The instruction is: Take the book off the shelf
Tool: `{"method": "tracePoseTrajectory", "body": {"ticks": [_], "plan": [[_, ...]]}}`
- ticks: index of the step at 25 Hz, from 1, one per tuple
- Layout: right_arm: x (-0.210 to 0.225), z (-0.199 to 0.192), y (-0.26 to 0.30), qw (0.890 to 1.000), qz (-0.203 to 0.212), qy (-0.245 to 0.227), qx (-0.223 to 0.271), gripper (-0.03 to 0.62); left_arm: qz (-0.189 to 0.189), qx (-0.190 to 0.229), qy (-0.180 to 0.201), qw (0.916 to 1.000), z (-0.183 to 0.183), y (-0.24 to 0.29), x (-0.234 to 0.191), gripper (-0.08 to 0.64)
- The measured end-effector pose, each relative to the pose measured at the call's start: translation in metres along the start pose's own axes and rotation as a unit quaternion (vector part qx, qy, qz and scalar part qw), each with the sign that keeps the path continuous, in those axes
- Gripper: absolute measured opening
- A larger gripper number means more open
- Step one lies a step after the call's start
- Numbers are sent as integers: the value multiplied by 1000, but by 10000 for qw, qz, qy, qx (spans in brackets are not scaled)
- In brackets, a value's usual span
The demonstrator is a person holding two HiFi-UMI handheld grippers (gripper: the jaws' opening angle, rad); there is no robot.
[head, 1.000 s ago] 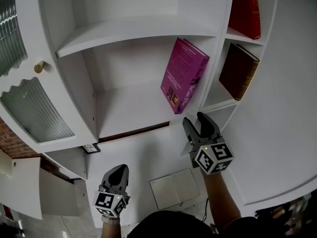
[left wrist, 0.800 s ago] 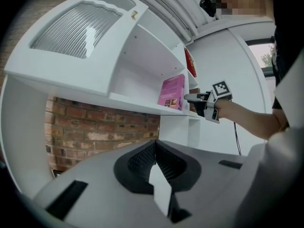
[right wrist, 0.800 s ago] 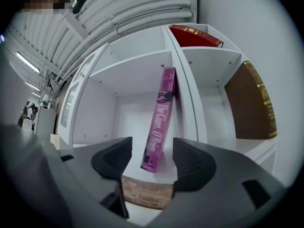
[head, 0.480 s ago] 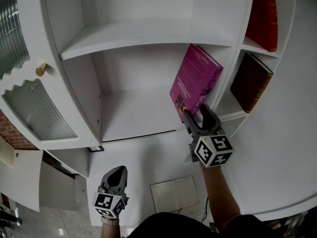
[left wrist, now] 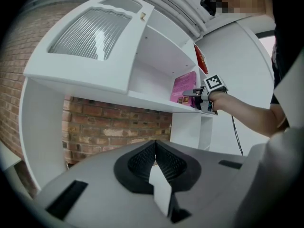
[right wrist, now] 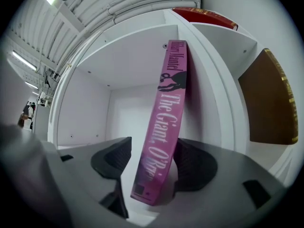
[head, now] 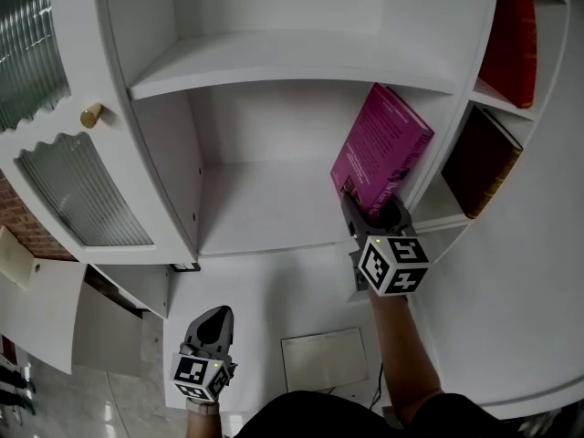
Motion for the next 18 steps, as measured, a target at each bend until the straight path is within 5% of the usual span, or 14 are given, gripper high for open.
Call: {"method": "tracePoseTrajectory", "body": {"ticks": [7,18], "plan": [[2,1,5,9995,-287,-34,-154,259,106,10,-38,9999,-4,-6,-4,9],[-4,0,-1,9992,-333,-104,-204,147,212,51,-35,9998,-7,-32,-11,9]]}}
Point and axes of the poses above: the fingertips, and each gripper's own axes: y forward along the fingers, x to its right, z out of its top, the point moved 8 cm from there along -y, backward along the fingers, and after that the axes turned 9 degrees about -x, right-handed, at the moved point
